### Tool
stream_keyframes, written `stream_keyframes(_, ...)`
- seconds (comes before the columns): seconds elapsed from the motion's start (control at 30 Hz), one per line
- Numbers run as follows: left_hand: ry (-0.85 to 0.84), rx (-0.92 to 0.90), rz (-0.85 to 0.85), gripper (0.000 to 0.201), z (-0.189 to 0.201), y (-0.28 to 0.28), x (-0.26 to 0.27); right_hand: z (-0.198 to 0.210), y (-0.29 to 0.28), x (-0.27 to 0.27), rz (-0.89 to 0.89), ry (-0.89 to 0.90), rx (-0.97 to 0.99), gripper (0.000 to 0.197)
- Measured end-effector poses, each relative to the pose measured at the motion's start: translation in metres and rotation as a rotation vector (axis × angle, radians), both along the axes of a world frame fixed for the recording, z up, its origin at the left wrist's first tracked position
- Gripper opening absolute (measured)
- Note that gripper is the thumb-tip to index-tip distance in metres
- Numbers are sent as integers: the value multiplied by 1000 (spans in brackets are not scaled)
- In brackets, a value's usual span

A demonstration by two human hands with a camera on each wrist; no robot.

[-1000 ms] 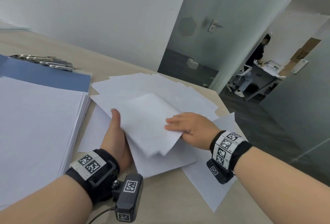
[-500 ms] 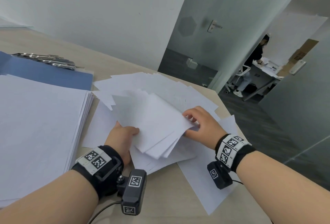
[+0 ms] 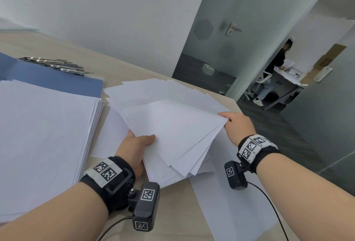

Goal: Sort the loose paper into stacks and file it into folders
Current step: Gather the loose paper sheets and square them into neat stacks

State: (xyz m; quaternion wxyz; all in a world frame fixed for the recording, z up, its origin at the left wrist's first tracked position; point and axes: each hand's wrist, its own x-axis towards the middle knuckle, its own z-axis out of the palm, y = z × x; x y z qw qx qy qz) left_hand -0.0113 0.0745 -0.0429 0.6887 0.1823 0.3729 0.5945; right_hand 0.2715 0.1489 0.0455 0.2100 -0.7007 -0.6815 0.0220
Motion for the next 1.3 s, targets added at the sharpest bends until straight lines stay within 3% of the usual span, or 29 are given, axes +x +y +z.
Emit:
stream_keyframes(0.13,12,1,-17,49,1,1,-2,9,4,6,-81,98,59,43)
stream_keyframes(0.27,0,-26,-53,47,3,0,-3,15,3,10,-84,536,77,34)
stream_keyframes(0.33,-15,-33,-79,44,5,-2,-4,17,-1,11,-67,670,10,27)
stream_keyframes(0.4,-32,-35,-108,38,7,-4,-3,18,-3,19,-69,693,-65,25)
stream_keyframes(0.5,-36,-27,-100,27,9,-5,-1,19,-7,35,-99,581,-169,26)
stream_keyframes(0.6,-45,-27,-99,34,9,-3,1,21,-10,45,-78,460,-214,23)
stream_keyframes(0.7,-18,-18,-123,33,6,-1,1,21,-9,45,-28,471,-223,26)
stream_keyframes(0.77,26,8,-155,31,4,-3,2,18,-5,39,-22,544,-214,40)
stream_keyframes(0.83,61,35,-185,34,4,-4,3,9,6,36,-84,760,-212,55)
stream_keyframes(0.87,75,45,-191,35,4,-4,2,5,11,32,-144,889,-219,54)
stream_keyframes(0.93,100,55,-196,37,4,-4,2,-1,18,24,-257,1016,-284,34)
stream_keyframes(1.07,123,63,-212,41,2,-4,2,-10,19,7,-215,835,-457,32)
stream_keyframes(1.17,119,69,-221,46,2,-4,2,-16,21,-5,-96,617,-558,51)
stream_keyframes(1.3,108,64,-213,35,3,-4,3,-23,21,-21,75,465,-581,59)
